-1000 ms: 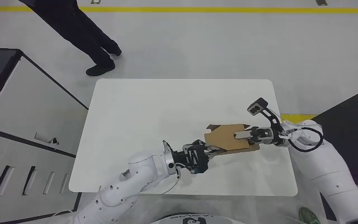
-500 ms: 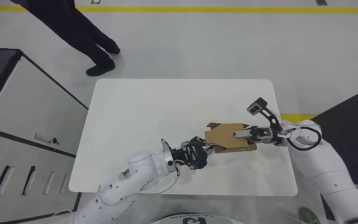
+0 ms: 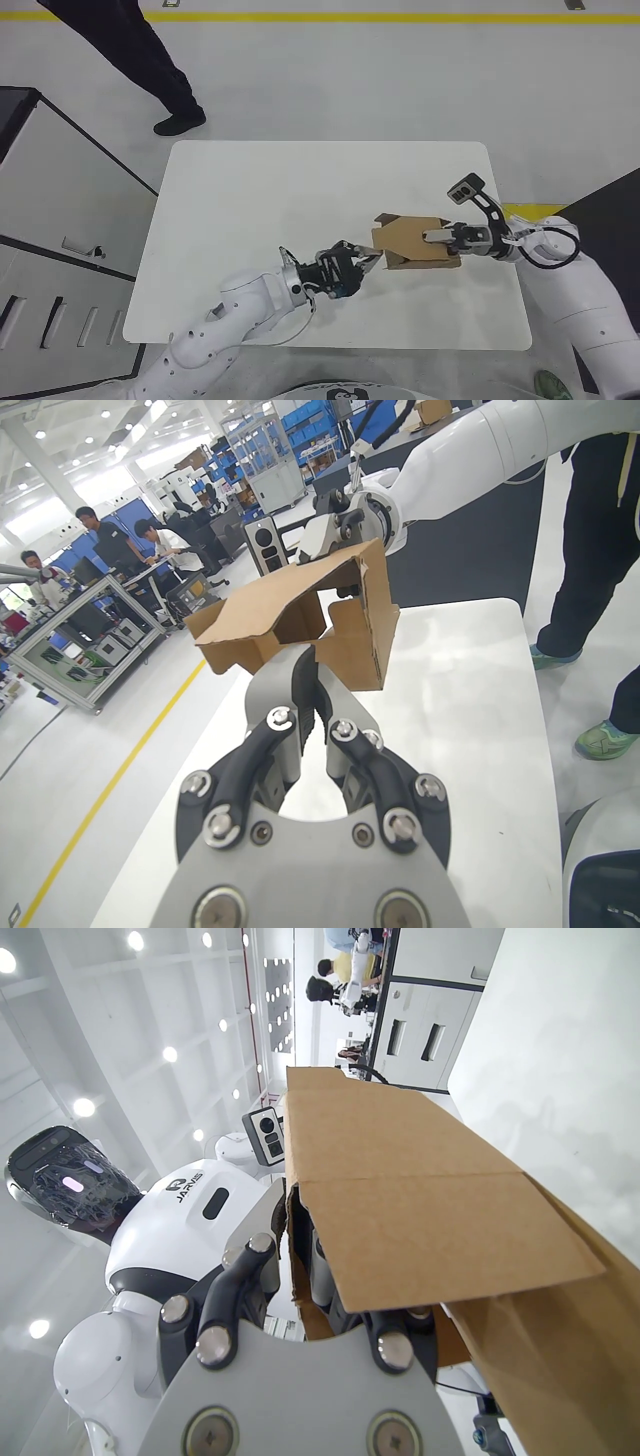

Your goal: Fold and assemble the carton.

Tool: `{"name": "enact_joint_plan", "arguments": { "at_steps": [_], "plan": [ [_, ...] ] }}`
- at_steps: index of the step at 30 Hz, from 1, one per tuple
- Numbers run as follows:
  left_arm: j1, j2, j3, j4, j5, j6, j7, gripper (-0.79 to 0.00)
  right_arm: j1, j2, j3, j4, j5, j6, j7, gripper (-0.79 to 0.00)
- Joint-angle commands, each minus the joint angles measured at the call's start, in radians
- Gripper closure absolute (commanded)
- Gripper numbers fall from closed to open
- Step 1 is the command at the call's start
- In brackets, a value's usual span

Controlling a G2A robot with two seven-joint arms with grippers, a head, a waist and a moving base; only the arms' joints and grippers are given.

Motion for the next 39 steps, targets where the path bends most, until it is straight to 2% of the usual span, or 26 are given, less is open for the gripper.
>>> {"name": "enact_joint_plan", "arguments": {
  "at_steps": [1,7,9,15,20,30,39],
  "plan": [
    [0.005,0.001,-0.012,0.002,-0.009,0.014,-0.004,0.000,-0.006,-0.002,0.016,0.010,0.015,-0.001,-0.001,0.000],
    [0.041,0.010,-0.052,-0.023,-0.028,0.021,0.013,0.000,-0.029,-0.013,0.055,0.035,0.069,-0.017,-0.017,0.000],
    [0.053,0.012,-0.063,-0.037,-0.003,0.042,-0.015,0.000,-0.031,-0.014,0.058,0.040,0.072,-0.020,-0.021,0.000],
    [0.053,0.012,-0.063,-0.038,-0.005,0.044,-0.013,0.000,-0.031,-0.014,0.058,0.040,0.072,-0.020,-0.021,0.000],
    [0.060,0.012,-0.041,-0.062,-0.017,0.017,0.032,0.000,-0.035,-0.018,0.056,0.026,0.038,-0.013,-0.071,0.000],
    [0.028,0.003,0.006,-0.057,-0.012,0.023,0.067,0.000,-0.019,-0.033,0.037,0.033,0.006,-0.054,-0.054,0.000],
    [-0.019,-0.012,0.051,-0.011,-0.032,0.038,0.057,0.000,-0.041,-0.040,0.055,-0.001,0.021,-0.028,-0.028,0.000]
  ]
}}
